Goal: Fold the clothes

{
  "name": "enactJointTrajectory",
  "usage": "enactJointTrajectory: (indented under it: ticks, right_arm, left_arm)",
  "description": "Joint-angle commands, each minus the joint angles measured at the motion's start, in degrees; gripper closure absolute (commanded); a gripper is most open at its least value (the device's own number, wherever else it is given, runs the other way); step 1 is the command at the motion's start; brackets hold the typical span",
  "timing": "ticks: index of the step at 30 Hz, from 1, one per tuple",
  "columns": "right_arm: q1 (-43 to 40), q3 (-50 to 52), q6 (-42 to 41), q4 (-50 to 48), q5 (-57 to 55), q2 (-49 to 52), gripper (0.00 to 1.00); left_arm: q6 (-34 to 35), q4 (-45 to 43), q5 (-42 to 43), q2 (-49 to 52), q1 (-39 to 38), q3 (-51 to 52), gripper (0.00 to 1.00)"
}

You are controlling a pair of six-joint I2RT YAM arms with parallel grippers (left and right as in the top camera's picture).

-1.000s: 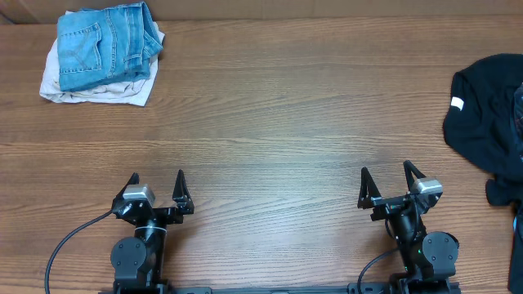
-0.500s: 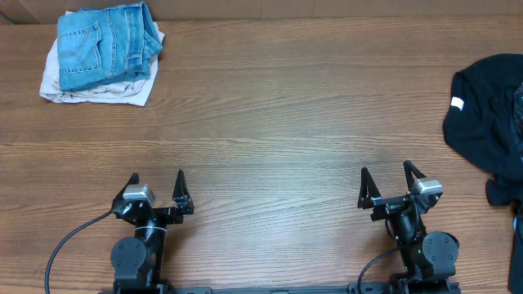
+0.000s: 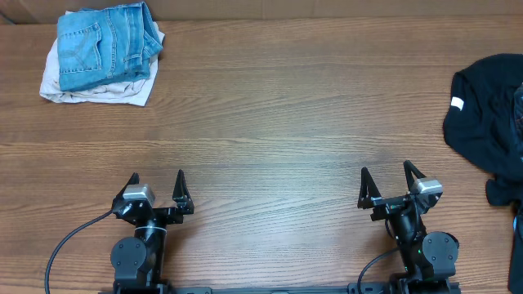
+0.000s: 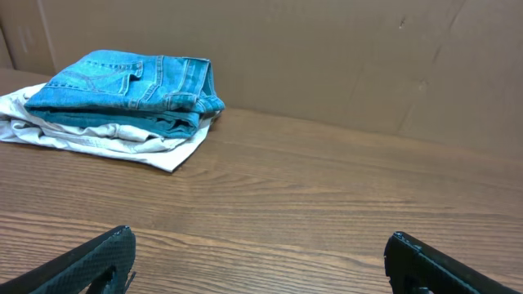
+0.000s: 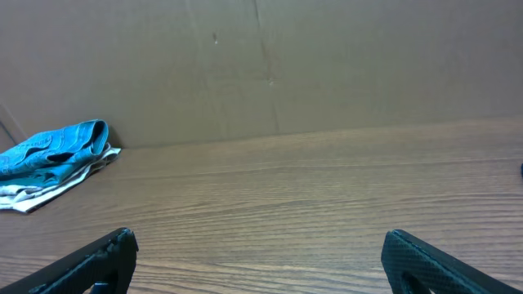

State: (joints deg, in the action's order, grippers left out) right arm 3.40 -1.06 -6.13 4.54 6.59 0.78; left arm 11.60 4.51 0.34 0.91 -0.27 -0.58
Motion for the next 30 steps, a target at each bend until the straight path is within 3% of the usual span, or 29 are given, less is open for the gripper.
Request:
enactJointTrajectory:
  ticks: [1,19,25,30]
  right_arm:
    - [-0.15,0.61,0.17,-0.26,-0.52,-0.61,0.0]
    - [-0.15,0.61,0.13,-0.44,-0.17,-0.61,0.0]
    - [-0.15,0.61,0.13,-1.68,21.31,-0.61,0.0]
    - [-0.15,0.61,0.13,-5.49,28.96,-0.61,0.0]
  left_arm:
    - [-1.31,-0.07,-0.57,-0.63,0.35,0.31,0.0]
    - [-1.31,-0.07,-0.57,-0.63,0.35,0.31,0.0]
    - [-1.31,-0.07,-0.57,-0.63,0.35,0.31,0.0]
    - [-1.31,-0.07,-0.57,-0.63,0.35,0.31,0.0]
